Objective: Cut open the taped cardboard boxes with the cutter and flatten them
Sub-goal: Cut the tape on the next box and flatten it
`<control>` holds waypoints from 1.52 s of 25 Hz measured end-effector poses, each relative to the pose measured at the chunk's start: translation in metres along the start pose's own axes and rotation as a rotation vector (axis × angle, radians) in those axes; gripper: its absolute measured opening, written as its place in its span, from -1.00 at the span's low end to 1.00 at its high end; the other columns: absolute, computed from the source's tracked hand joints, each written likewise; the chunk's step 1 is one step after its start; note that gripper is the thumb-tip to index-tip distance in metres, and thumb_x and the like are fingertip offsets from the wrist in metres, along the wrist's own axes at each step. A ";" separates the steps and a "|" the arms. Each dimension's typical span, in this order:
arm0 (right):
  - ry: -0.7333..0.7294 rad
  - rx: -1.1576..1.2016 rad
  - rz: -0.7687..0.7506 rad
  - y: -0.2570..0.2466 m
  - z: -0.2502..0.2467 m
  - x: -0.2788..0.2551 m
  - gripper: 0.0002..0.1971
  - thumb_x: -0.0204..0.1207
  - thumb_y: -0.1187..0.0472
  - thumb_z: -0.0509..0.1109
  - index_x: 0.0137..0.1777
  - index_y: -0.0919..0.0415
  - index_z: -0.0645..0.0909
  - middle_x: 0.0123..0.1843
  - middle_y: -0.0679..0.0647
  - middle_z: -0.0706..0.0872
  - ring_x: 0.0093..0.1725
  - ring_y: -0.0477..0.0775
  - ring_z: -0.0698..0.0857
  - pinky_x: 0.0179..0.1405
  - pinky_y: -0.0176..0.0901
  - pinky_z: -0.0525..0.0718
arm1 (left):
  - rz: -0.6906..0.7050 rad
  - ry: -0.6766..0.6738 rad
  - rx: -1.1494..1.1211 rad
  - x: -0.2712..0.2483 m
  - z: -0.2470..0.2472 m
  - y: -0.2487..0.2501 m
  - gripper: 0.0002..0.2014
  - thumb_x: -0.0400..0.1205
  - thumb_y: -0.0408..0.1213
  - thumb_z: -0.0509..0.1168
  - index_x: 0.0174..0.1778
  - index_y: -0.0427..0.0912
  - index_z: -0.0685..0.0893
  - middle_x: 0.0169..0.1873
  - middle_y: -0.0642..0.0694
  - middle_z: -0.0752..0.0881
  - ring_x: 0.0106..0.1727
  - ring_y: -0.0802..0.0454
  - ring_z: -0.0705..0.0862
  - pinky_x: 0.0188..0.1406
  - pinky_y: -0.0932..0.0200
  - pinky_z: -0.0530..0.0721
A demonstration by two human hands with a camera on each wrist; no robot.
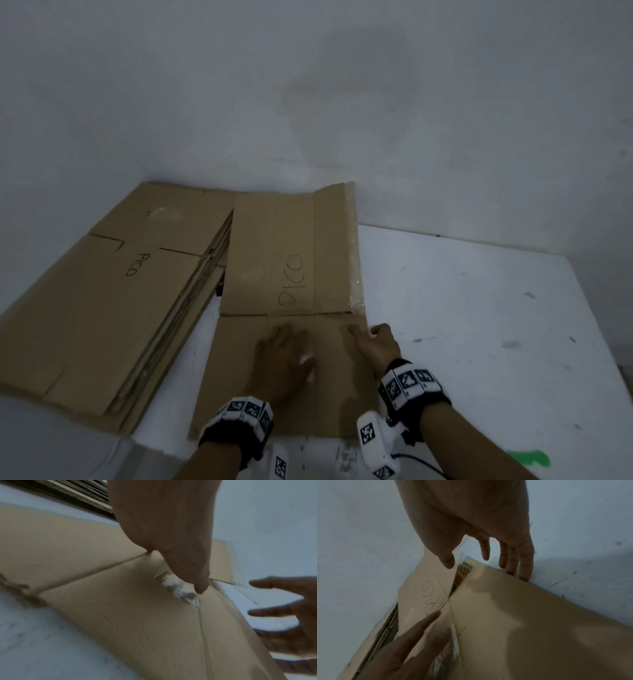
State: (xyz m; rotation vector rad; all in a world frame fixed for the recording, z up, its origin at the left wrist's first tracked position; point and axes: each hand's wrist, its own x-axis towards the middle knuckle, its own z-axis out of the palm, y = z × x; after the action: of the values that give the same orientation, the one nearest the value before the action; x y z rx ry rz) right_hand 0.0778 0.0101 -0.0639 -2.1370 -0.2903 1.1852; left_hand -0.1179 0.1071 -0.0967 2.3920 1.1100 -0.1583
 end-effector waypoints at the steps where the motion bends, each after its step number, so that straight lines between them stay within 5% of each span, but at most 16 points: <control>1: 0.028 -0.013 0.006 -0.007 0.002 0.005 -0.15 0.44 -0.31 0.47 0.58 0.13 0.27 0.49 0.25 0.47 0.39 0.27 0.55 0.34 0.05 0.62 | -0.076 0.048 -0.006 0.002 -0.007 -0.010 -0.32 0.73 0.21 0.12 0.75 0.12 0.08 0.77 -0.04 -0.05 0.77 -0.08 -0.12 0.70 -0.23 -0.10; 4: 0.125 -0.053 -0.052 -0.031 0.004 0.023 0.04 0.26 -0.36 0.57 0.61 0.14 0.23 0.51 0.23 0.48 0.44 0.28 0.52 0.43 0.14 0.57 | -0.288 0.100 0.000 0.007 -0.022 -0.049 -0.17 0.65 0.31 0.20 0.76 0.08 0.03 0.76 -0.10 -0.07 0.76 -0.16 -0.12 0.68 -0.30 -0.07; 7: 0.067 -0.050 -0.103 -0.057 0.006 0.039 0.14 0.31 -0.34 0.58 0.71 0.22 0.10 0.62 0.22 0.41 0.52 0.28 0.49 0.45 0.07 0.54 | -0.367 0.155 -0.201 0.013 -0.022 -0.086 0.17 0.29 0.64 0.25 0.73 0.04 0.12 0.73 -0.18 0.10 0.73 -0.24 0.08 0.66 -0.35 0.14; 10: 0.081 0.102 -0.041 -0.068 0.001 0.062 0.11 0.31 -0.25 0.63 0.69 0.32 0.18 0.57 0.28 0.47 0.44 0.31 0.56 0.38 0.08 0.61 | -0.401 0.060 -0.280 0.013 -0.022 -0.091 0.22 0.35 0.54 0.34 0.77 -0.06 -0.03 0.75 -0.15 -0.01 0.75 -0.20 0.03 0.69 -0.22 0.17; 14: -0.026 0.273 -0.083 -0.077 -0.001 0.076 -0.28 0.46 0.07 0.62 0.58 0.25 0.45 0.50 0.23 0.61 0.37 0.27 0.65 0.43 0.18 0.61 | -0.388 0.068 -0.268 0.011 -0.024 -0.090 0.27 0.26 0.53 0.27 0.78 -0.09 -0.06 0.75 -0.14 -0.05 0.76 -0.16 -0.02 0.70 -0.17 0.14; 17: -0.100 0.391 -0.219 -0.093 0.000 0.053 -0.82 0.59 0.33 0.47 0.16 0.18 0.66 0.23 0.24 0.78 0.15 0.25 0.77 0.26 0.18 0.73 | -0.394 0.059 -0.318 0.012 -0.023 -0.090 0.22 0.34 0.44 0.43 0.77 -0.03 -0.05 0.75 -0.13 -0.02 0.76 -0.15 0.00 0.68 -0.19 0.18; 20: -0.093 0.401 -0.337 -0.112 -0.009 0.019 -0.87 0.61 0.35 0.45 0.11 0.20 0.66 0.10 0.20 0.81 0.08 0.24 0.80 0.15 0.19 0.78 | -0.342 0.099 -0.396 0.015 -0.036 -0.087 0.16 0.40 0.36 0.48 0.77 0.00 -0.03 0.74 -0.08 0.09 0.73 -0.11 0.12 0.66 -0.11 0.25; 23: -0.104 0.373 -0.468 -0.127 -0.029 -0.013 -0.86 0.60 0.32 0.47 0.12 0.17 0.68 0.05 0.17 0.84 0.02 0.21 0.83 0.06 0.17 0.82 | -0.299 0.194 -0.447 0.018 -0.072 -0.088 0.14 0.35 0.52 0.35 0.76 0.08 0.04 0.73 -0.04 0.17 0.72 -0.10 0.20 0.64 -0.20 0.32; 26: -0.128 0.245 -0.662 -0.152 -0.052 -0.045 -0.90 0.60 0.24 0.48 0.08 0.15 0.69 0.01 0.13 0.85 0.00 0.19 0.83 0.04 0.20 0.82 | -0.212 0.536 -0.379 0.023 -0.134 -0.073 0.11 0.40 0.49 0.35 0.76 0.08 0.03 0.73 -0.12 0.14 0.73 -0.15 0.15 0.62 -0.30 0.30; 31: -0.138 -0.148 -1.050 -0.223 -0.080 -0.086 -0.82 0.60 0.09 0.49 0.00 0.20 0.65 -0.06 0.04 0.82 -0.06 0.12 0.80 -0.12 0.04 0.75 | -0.133 1.071 -0.256 -0.005 -0.285 -0.024 0.25 0.32 0.45 0.46 0.74 0.12 -0.17 0.75 -0.13 -0.16 0.76 -0.14 -0.13 0.63 -0.33 -0.12; 33: -0.230 -0.297 -1.126 -0.254 -0.081 -0.101 -0.82 0.59 0.02 0.49 0.01 0.12 0.68 -0.01 -0.03 0.82 -0.02 0.00 0.81 -0.06 -0.01 0.78 | -0.116 1.127 -0.299 -0.023 -0.329 -0.028 0.31 0.27 0.45 0.51 0.75 0.11 -0.18 0.76 -0.11 -0.06 0.76 -0.09 -0.04 0.65 -0.34 -0.05; 35: -0.301 -0.462 -1.168 -0.283 -0.074 -0.116 -0.85 0.58 0.00 0.50 0.02 0.05 0.70 -0.02 -0.07 0.81 -0.05 -0.08 0.80 -0.05 -0.09 0.76 | -0.125 1.076 -0.475 -0.045 -0.349 -0.042 0.31 0.22 0.39 0.59 0.75 0.15 -0.08 0.72 -0.09 0.20 0.70 -0.05 0.22 0.64 -0.22 0.26; 38: -0.333 -0.711 -1.254 -0.320 -0.049 -0.130 -0.81 0.58 0.01 0.51 0.04 0.10 0.71 -0.05 -0.01 0.79 -0.09 -0.03 0.77 -0.08 -0.09 0.71 | -0.161 0.937 -0.675 -0.089 -0.339 -0.074 -0.03 0.24 0.34 0.60 0.55 0.07 0.47 0.40 0.01 0.66 0.36 0.02 0.65 0.39 -0.13 0.63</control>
State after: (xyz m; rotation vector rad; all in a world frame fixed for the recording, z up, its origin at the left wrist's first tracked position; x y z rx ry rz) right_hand 0.0837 0.1658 0.2482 -1.6014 -2.0630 0.6420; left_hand -0.2652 0.2497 0.1972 1.7193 1.4177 1.1957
